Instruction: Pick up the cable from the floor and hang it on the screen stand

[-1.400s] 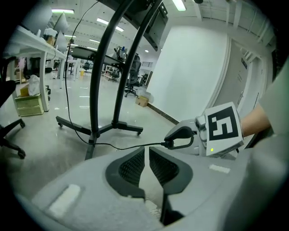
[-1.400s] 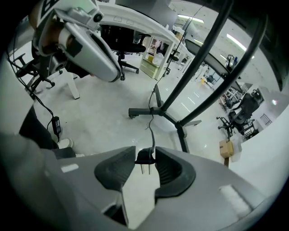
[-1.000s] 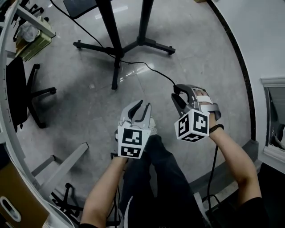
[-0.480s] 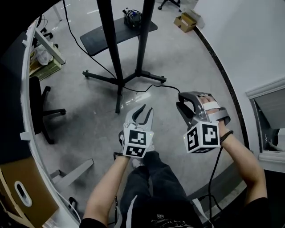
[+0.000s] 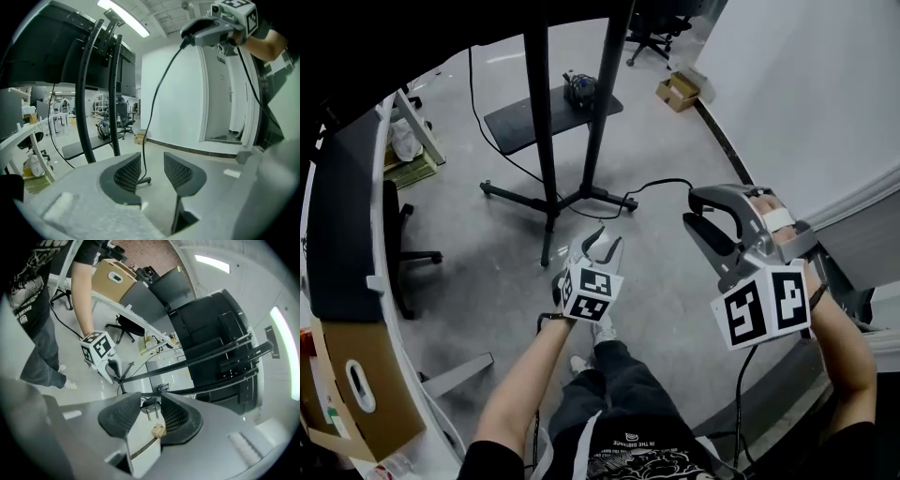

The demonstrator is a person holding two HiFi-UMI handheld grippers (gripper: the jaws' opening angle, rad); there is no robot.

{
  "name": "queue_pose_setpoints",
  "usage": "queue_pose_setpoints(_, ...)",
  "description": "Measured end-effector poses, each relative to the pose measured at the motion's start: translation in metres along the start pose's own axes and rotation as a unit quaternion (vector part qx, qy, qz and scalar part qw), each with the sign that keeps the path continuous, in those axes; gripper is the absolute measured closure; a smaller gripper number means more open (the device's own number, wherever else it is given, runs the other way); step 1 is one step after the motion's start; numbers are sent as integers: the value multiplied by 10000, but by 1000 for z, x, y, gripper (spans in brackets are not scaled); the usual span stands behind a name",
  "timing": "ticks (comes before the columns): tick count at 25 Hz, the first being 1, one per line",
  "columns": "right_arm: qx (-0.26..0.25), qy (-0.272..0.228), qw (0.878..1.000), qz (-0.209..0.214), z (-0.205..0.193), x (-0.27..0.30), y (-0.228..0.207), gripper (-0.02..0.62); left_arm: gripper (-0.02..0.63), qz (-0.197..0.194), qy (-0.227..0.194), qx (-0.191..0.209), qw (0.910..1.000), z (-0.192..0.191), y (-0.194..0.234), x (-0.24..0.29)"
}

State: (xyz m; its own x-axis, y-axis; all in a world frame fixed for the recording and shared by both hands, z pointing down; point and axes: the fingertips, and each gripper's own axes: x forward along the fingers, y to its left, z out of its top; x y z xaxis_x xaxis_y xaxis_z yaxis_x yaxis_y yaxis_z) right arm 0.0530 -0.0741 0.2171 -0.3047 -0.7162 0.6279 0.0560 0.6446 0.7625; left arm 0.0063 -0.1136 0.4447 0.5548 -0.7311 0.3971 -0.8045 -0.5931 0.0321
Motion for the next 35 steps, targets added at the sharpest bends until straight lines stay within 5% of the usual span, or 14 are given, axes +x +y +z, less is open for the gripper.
queue_pose_setpoints(14,-1167,-309,9896,-776,80,-161,-132,460,437,202,5,465,9987,38,13,9)
queue_pose_setpoints(27,-702,89,9867,-1462,41,-190,-184,460,440,295,150,1549,9874,67,13,39)
queue_pose_setpoints(29,-638,133,9857,-1551,35,-193,-190,460,473,390,114,1681,9849,74,17,39)
queue_pose_setpoints(31,-576,178,9846,-1640,29,-195,-197,460,578,503,24,1826,9819,82,22,36)
queue_pose_setpoints(35,-456,272,9820,-1812,18,-202,-211,460,583,516,-27,2071,9770,90,26,30)
